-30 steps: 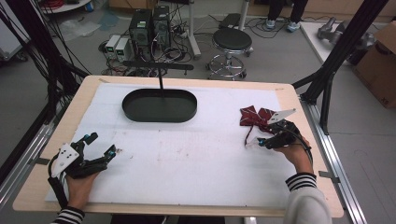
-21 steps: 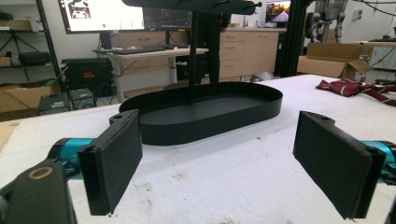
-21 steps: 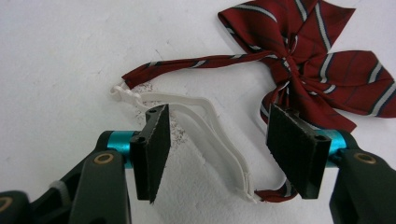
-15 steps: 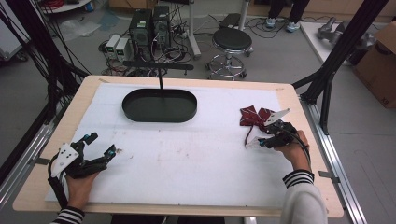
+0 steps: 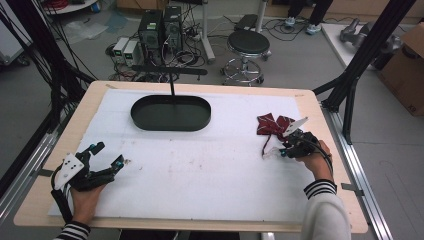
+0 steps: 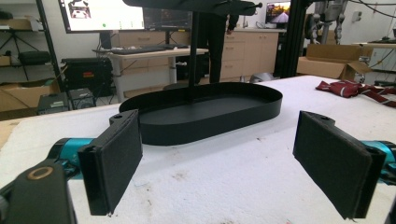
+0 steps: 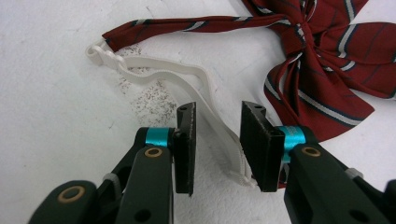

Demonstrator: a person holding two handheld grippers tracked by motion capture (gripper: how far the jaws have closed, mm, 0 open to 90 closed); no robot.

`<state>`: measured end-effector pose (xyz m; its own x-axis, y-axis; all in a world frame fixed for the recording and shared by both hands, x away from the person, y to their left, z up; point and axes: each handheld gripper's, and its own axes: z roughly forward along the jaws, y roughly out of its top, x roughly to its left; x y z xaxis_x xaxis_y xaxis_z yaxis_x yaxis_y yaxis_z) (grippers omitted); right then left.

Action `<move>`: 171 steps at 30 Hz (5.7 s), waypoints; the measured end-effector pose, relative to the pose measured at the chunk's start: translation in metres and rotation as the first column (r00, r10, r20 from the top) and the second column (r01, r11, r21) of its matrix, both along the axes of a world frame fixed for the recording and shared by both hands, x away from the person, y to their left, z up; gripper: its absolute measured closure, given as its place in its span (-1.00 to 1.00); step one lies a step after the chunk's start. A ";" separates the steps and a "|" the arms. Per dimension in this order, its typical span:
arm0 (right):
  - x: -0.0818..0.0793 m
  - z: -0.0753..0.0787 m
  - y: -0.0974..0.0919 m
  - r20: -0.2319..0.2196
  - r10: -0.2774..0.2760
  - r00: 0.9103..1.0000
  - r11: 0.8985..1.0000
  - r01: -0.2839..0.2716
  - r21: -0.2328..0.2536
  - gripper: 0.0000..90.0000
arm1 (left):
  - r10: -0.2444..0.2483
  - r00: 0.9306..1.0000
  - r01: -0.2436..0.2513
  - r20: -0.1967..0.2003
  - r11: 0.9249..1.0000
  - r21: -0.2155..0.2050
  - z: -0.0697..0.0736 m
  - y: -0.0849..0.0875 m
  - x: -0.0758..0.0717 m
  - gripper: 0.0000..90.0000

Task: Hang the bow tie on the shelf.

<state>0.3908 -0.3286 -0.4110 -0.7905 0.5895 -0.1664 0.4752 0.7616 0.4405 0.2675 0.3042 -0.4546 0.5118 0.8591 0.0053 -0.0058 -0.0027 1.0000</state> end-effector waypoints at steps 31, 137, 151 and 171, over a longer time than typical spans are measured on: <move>0.005 -0.003 0.005 -0.050 0.038 0.998 0.995 -0.043 -0.095 0.90 | 0.001 1.000 -0.001 0.000 1.000 -0.003 0.000 0.000 0.000 -0.64; 0.088 0.143 0.236 0.346 -0.229 0.910 0.667 -0.112 0.736 0.94 | -0.012 1.000 0.012 0.000 1.000 -0.023 0.000 0.002 0.000 -0.65; 0.111 0.150 0.251 0.372 -0.224 0.901 0.697 -0.119 0.707 0.94 | -0.015 1.000 0.015 -0.003 0.999 -0.029 0.000 0.003 0.001 -0.65; 0.127 0.135 0.241 0.357 -0.267 0.895 0.780 -0.017 0.626 0.94 | -0.016 1.000 0.016 -0.003 0.999 -0.030 0.000 0.003 0.001 -0.65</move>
<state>0.5178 -0.0880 -0.2761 -0.6432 0.7652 -0.0288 0.2160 0.2174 0.9519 0.2685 0.3070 -0.4549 0.5253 0.8506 -0.0220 -0.0025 0.0273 0.9996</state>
